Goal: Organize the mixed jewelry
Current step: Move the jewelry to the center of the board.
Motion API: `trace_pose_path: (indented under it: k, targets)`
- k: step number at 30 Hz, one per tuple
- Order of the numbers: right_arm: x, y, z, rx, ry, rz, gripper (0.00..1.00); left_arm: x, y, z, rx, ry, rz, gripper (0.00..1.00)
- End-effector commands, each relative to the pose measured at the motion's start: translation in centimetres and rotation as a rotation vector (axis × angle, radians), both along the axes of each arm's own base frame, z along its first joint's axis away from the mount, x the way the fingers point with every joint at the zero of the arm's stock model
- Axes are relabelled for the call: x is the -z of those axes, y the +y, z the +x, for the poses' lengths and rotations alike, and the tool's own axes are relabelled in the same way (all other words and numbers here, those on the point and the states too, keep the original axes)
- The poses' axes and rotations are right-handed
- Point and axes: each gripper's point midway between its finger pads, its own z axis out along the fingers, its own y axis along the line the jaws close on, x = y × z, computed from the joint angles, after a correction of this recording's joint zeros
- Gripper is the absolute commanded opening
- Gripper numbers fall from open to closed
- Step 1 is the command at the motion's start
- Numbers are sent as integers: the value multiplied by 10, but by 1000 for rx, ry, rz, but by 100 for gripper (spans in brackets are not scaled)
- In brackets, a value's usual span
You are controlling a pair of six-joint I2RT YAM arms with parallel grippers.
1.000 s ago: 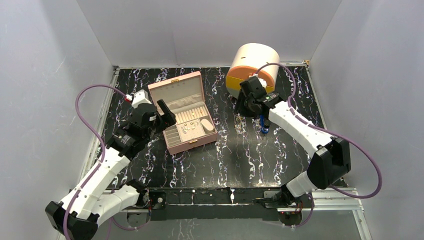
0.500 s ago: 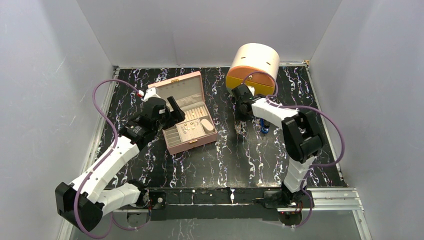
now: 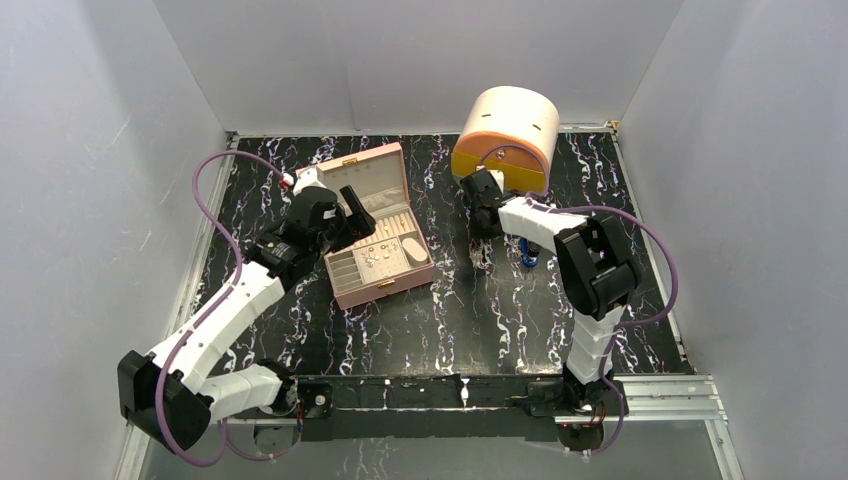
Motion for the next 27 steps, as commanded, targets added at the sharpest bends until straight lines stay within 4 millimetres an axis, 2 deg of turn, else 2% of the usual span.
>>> trace_pose_path:
  k: [1,6,17,23,27]
  targets:
    - [-3,6,14,-38,-40,-3,29,-17,-3,10,6,-43,-11,80]
    - [2,1,7,-57,-42,-16,31,-13,-5,11,12,-34,-11,80]
    - [-5,2,-6,-86,-82,9,38,-9,-4,8,5,-31,-17,80]
    - [1,2,-12,-84,-63,3,32,-8,-2,5,1,-28,-20,80]
    - [1,1,-16,-82,-49,-21,21,-6,-1,3,-2,-25,-22,80]
